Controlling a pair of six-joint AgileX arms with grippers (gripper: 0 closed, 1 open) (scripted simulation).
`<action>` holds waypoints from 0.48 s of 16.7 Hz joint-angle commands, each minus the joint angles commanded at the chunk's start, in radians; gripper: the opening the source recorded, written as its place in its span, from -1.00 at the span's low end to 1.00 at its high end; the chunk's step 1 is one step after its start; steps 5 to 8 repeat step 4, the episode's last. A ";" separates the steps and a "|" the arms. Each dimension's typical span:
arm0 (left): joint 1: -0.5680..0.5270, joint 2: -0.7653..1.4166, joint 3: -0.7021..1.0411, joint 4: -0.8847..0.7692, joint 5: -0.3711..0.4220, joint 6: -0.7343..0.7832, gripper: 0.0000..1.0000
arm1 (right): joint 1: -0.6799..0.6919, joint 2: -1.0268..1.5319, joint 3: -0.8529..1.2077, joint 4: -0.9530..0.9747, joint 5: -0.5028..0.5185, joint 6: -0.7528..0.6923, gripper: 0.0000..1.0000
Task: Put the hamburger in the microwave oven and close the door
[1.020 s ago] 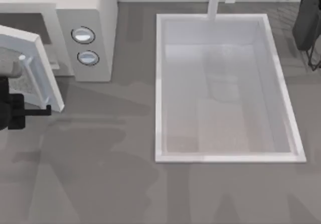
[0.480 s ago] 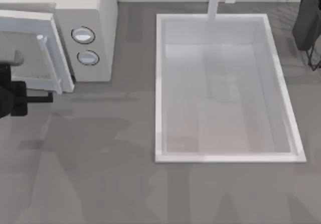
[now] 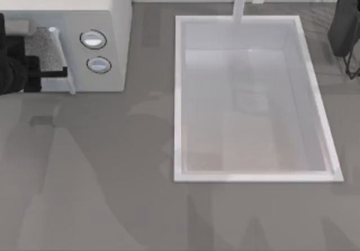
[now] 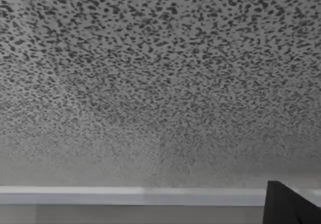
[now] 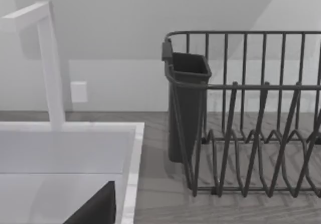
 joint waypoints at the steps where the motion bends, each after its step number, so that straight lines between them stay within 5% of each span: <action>1: -0.001 0.030 0.031 -0.003 0.000 0.000 -1.00 | 0.000 0.000 0.000 0.000 0.000 0.000 1.00; 8: -0.002 0.062 0.063 -0.009 0.000 -0.001 -1.00 | 0.000 0.000 0.000 0.000 0.000 0.000 1.00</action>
